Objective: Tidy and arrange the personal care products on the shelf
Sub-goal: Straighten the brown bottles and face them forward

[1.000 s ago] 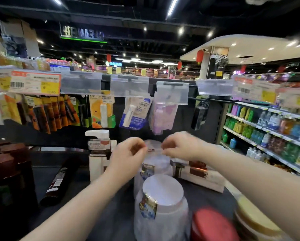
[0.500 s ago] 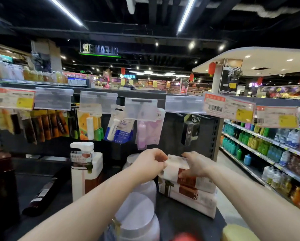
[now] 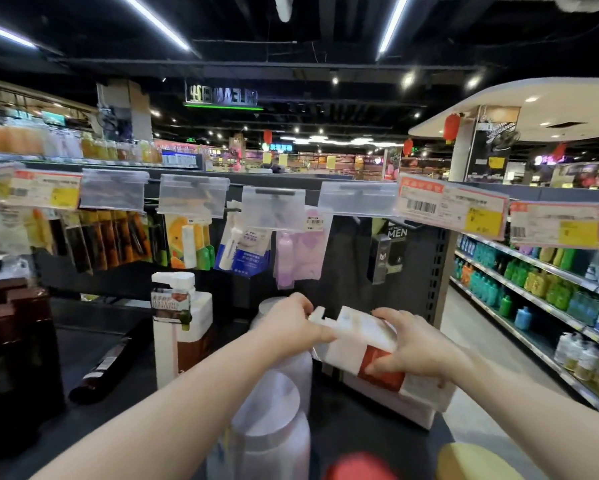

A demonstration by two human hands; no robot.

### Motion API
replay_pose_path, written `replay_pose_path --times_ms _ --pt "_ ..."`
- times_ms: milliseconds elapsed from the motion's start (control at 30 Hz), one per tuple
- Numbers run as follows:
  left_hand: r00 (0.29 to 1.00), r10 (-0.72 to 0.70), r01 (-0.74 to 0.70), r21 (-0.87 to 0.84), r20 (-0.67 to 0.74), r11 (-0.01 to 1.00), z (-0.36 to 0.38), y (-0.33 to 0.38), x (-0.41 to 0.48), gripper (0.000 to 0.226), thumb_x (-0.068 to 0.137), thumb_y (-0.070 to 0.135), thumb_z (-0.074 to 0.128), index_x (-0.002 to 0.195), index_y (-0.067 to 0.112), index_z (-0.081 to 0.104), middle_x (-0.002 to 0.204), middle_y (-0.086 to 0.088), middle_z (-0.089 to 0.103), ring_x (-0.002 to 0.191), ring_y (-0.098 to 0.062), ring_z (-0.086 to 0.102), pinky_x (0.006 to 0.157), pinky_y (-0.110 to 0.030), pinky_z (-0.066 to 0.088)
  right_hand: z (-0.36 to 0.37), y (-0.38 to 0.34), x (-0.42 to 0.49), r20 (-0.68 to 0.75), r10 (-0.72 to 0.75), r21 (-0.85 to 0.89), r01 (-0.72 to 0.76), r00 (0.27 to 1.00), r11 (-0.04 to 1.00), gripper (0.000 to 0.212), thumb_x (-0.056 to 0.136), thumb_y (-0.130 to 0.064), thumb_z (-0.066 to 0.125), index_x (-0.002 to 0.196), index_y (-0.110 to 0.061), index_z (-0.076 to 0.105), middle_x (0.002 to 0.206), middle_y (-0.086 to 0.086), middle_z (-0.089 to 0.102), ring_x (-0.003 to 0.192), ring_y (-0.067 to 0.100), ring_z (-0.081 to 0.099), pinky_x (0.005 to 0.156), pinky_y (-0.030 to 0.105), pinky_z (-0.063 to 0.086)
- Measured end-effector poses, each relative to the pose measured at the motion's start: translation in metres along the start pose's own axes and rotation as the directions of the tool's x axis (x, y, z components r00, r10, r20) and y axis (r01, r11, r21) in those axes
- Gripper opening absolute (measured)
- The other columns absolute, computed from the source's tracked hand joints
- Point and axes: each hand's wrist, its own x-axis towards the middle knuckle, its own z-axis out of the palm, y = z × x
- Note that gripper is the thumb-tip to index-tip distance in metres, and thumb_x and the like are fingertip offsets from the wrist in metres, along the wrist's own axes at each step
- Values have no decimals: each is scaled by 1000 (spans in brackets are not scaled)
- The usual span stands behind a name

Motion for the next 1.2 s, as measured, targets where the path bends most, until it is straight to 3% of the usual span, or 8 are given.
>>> replay_pose_path --times_ms 100,200,367,500,700,900,1067,1200 --pt "999 -20 22 44 -42 999 -4 4 -4 78 54 54 78 116 19 45 100 6 52 100 -16 52 86 -30 46 -5 -1 -27 -56 17 290 0 998 957 90 53 -57 79 130 -34 39 117 -12 55 103 7 55 81 22 44" --pt "998 -49 51 -43 36 998 1 12 -9 105 60 55 76 140 6 30 134 -5 48 121 -20 46 91 -25 39 -10 -1 -52 -63 83 596 -29 995 802 75 54 -48 84 116 -38 43 102 -11 61 87 7 64 67 20 50" --pt "947 124 13 -421 296 907 20 25 -29 41 72 40 74 108 26 60 88 18 72 82 6 64 59 -8 47 -19 -16 -77 -56 -6 839 51 998 542 70 51 -41 85 113 -26 55 102 8 70 86 24 71 68 34 57" --pt "972 144 -10 -582 184 813 19 32 -45 72 55 50 75 118 26 49 109 5 67 98 -13 64 85 -35 52 -20 -36 -88 -73 -82 911 100 994 400 63 62 -36 81 117 -18 56 102 12 71 90 30 70 71 36 55" --pt "987 139 -50 -671 79 740 -13 11 -70 47 64 42 78 99 38 46 102 6 64 88 -13 67 60 -26 56 -17 -83 -101 -44 -139 915 96 989 393 70 58 -42 80 119 -19 54 102 10 72 90 26 70 72 35 57" --pt "998 63 -45 -728 -3 684 -63 -21 -94 95 43 57 78 126 26 43 117 -4 63 100 -22 65 76 -41 57 -10 -154 -102 -16 -234 927 102 972 360 63 54 -46 76 107 -13 64 96 12 73 83 24 71 68 32 56" --pt "996 40 -83 -764 -75 640 -111 -50 -113 75 54 68 69 114 27 52 106 1 68 89 -15 68 60 -32 54 5 -213 -89 27 -314 952 72 949 299 63 58 -47 81 107 -11 64 99 13 73 85 24 70 68 31 56" --pt "999 0 31 -788 40 615 -146 -81 -124 66 68 66 41 118 26 59 109 -5 70 102 -23 64 90 -43 49 28 -252 -74 50 -276 975 13 960 223 62 48 -51 76 99 -17 65 88 8 75 75 20 71 61 31 56"
